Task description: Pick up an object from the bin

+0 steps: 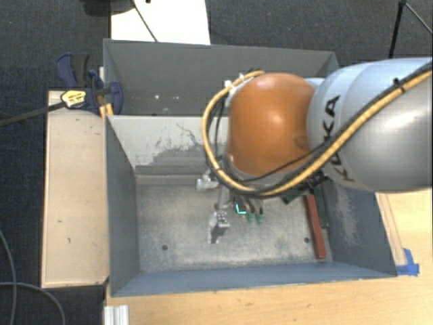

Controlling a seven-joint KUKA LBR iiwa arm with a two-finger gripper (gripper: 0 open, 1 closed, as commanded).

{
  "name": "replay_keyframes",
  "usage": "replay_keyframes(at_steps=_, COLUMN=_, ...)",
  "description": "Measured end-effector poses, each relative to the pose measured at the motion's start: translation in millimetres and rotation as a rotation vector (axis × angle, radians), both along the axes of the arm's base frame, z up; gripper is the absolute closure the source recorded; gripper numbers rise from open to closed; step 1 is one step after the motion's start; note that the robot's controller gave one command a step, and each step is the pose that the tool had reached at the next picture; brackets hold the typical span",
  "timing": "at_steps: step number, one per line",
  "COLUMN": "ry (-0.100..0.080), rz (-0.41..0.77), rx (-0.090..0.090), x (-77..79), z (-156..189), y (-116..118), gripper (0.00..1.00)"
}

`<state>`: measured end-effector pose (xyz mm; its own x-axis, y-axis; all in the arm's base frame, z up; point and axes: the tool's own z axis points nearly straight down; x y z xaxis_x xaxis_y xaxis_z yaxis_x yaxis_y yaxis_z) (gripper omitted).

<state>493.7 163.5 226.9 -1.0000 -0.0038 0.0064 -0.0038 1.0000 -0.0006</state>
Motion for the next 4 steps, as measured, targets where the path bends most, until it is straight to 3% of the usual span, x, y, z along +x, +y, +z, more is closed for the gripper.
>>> replay_keyframes(at_steps=1, ry=-0.008, rz=-0.006, rx=0.002, x=1.9, z=4, y=-1, gripper=0.0)
replay_keyframes(at_steps=2, ry=-0.017, rz=0.084, rx=0.003, x=66.4, z=-50, y=-39, gripper=0.0)
replay_keyframes(at_steps=3, ry=-0.008, rz=0.018, rx=0.002, x=13.1, z=-67, y=-52, gripper=0.0)
replay_keyframes(at_steps=4, ry=-0.01, rz=0.183, rx=0.002, x=35.4, z=-81, y=-129, gripper=0.0)
